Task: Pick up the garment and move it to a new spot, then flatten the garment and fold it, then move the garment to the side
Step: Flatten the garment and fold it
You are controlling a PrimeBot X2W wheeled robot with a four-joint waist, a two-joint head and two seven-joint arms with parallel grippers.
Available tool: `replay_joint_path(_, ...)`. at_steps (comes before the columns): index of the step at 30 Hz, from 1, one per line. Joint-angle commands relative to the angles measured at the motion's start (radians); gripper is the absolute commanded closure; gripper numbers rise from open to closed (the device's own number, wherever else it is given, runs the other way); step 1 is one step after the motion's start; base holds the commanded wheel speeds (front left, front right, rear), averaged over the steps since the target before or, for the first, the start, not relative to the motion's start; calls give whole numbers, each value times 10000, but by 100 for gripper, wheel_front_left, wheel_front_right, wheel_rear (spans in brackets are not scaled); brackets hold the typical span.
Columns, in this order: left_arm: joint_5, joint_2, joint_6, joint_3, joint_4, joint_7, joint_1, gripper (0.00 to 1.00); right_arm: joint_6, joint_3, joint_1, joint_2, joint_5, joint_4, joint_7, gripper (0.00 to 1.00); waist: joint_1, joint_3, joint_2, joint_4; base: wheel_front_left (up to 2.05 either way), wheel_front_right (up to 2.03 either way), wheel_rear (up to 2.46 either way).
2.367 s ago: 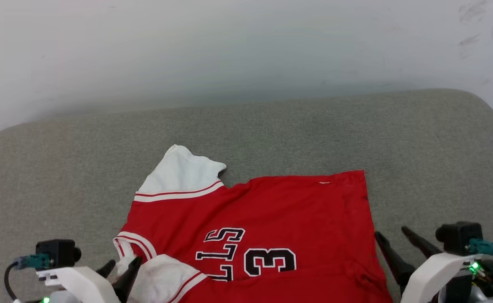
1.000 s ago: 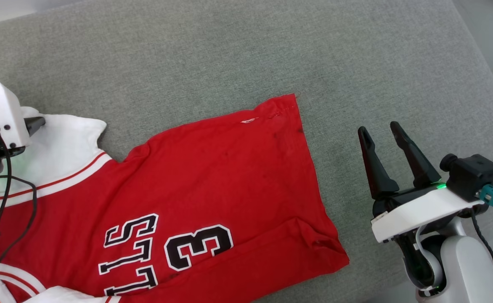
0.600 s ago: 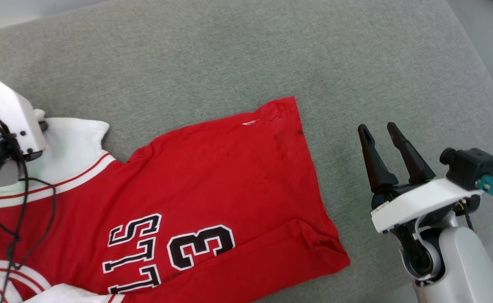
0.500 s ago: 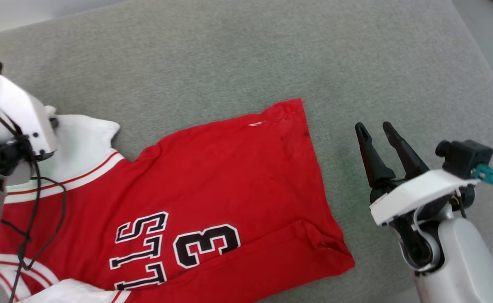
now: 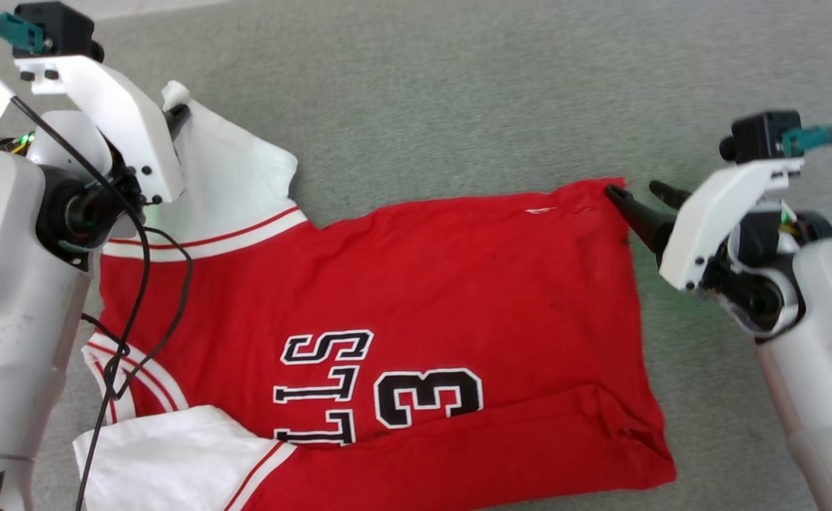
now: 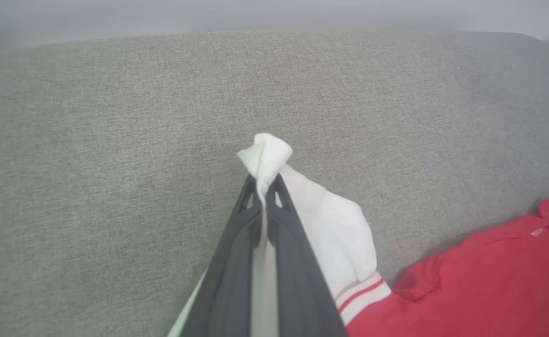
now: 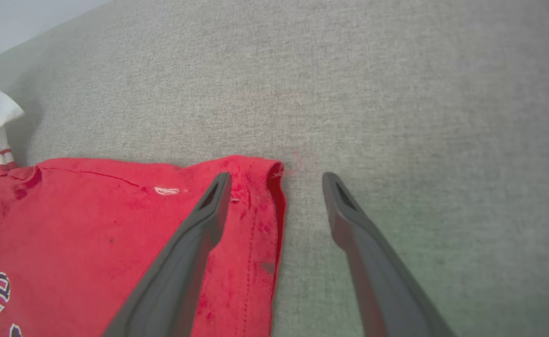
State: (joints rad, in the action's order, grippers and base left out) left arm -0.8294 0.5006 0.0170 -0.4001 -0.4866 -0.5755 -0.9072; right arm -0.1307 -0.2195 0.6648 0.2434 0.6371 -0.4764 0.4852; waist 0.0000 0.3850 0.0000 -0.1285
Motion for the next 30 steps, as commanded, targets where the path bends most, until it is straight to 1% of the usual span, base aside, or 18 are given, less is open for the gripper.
replay_joint_path(1,82,-84,-82,-39,-23,111,-170,100,0,-168,406,41,-15,-213,304,0,0,315,0,323,0,0,0)
replay_joint_path(5,106,-254,-250,-113,-104,329,-412,100,0,-523,1049,101,-103,-855,1041,0,0,595,0,576,0,0,0)
replay_joint_path(10,122,-437,-354,-164,-286,558,-586,100,0,-1013,995,-160,86,-1765,2082,0,0,766,0,757,0,0,0)
replay_joint_path(11,117,-447,-383,-164,-336,622,-594,100,0,-1112,956,-213,131,-1857,2207,4,0,776,0,774,0,0,0)
replay_joint_path(12,112,-455,-407,-166,-395,633,-601,100,-1,-1164,942,-253,213,-1908,2260,56,0,782,0,783,0,0,0)
replay_joint_path(13,117,-455,-417,-165,-450,681,-615,100,-3,-1214,960,-265,227,-1946,2304,88,0,781,0,785,0,0,0)
replay_joint_path(14,115,-460,-430,-162,-501,714,-623,100,-12,-1253,971,-261,260,-1980,2309,100,0,773,0,785,0,0,0)
replay_joint_path(19,146,-450,-475,-147,-752,908,-633,100,-9,-1218,1194,-72,285,-1939,2046,100,0,615,0,774,0,0,0)
replay_joint_path(24,61,-401,-547,-29,-908,1252,-524,100,-9,-935,1580,322,213,-1413,1204,100,0,254,0,806,0,0,0)
replay_joint_path(26,34,-360,-592,12,-878,1424,-356,100,-7,-830,1516,474,158,-1227,901,100,0,51,0,844,0,0,0)
replay_joint_path(30,-183,-239,-510,357,-655,2032,218,100,0,-654,1113,568,115,-797,340,100,0,-462,0,872,0,0,0)
